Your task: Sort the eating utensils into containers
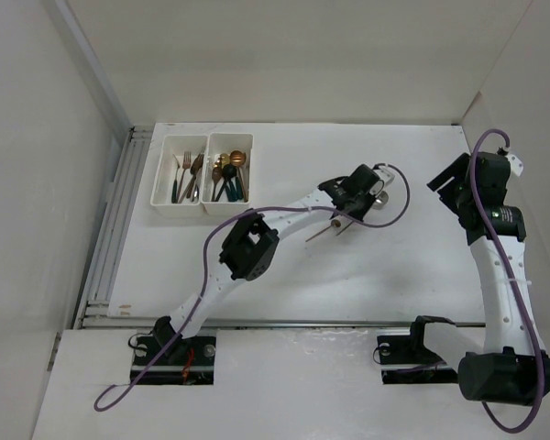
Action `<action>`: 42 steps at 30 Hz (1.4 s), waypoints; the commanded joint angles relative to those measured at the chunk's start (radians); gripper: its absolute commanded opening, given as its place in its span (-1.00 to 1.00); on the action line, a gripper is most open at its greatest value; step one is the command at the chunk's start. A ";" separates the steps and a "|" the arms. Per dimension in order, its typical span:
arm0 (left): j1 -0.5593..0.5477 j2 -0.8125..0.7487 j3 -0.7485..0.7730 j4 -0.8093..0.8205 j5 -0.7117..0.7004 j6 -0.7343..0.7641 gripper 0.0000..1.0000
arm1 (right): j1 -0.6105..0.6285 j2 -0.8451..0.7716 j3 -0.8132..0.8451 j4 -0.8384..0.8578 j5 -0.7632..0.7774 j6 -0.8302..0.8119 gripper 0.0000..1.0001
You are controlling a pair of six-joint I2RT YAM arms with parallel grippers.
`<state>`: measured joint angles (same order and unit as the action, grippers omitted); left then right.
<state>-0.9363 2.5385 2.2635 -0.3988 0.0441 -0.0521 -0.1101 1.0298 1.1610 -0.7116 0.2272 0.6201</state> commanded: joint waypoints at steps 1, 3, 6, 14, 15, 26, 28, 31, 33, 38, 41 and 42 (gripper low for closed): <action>0.017 -0.159 0.074 0.047 0.039 0.008 -1.00 | 0.006 0.004 0.014 0.009 -0.005 -0.014 0.48; 0.063 -0.272 0.052 0.089 -0.007 0.008 -1.00 | 0.006 0.004 0.014 0.009 -0.005 -0.023 0.48; 0.129 -0.359 0.022 0.088 -0.128 0.030 -1.00 | 0.006 0.004 0.014 0.018 -0.014 -0.023 0.48; 0.488 -0.564 -0.309 0.120 -0.342 0.077 -1.00 | 0.006 0.013 -0.015 0.070 -0.045 -0.023 0.48; 0.510 -0.576 -0.349 0.120 -0.342 0.077 -1.00 | 0.006 0.022 -0.015 0.070 -0.045 -0.023 0.48; 0.637 -0.584 -0.647 0.147 -0.221 0.058 -1.00 | 0.006 0.064 0.016 0.070 -0.054 -0.033 0.48; 0.637 -0.575 -0.647 0.147 -0.211 0.072 -0.97 | 0.006 0.064 0.016 0.070 -0.054 -0.033 0.48; 0.637 -0.566 -0.613 0.128 -0.199 0.083 -0.29 | 0.006 0.064 0.016 0.070 -0.054 -0.033 0.48; 0.637 -0.555 -0.552 0.101 -0.199 0.083 0.21 | 0.006 0.055 0.016 0.070 -0.054 -0.042 0.48; 0.584 -0.581 -0.432 0.063 -0.292 0.110 0.65 | 0.006 0.055 0.016 0.061 -0.054 -0.042 0.48; 0.506 -0.635 -0.410 0.101 -0.267 0.181 0.65 | 0.006 0.055 0.016 0.061 -0.065 -0.051 0.48; 0.479 -0.647 -0.424 0.101 -0.227 0.210 0.65 | 0.006 0.055 0.016 0.070 -0.074 -0.051 0.51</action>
<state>-0.3611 1.9976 1.8061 -0.3168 -0.2214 0.0761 -0.1101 1.0966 1.1481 -0.6865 0.1715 0.5896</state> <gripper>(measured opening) 0.825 0.749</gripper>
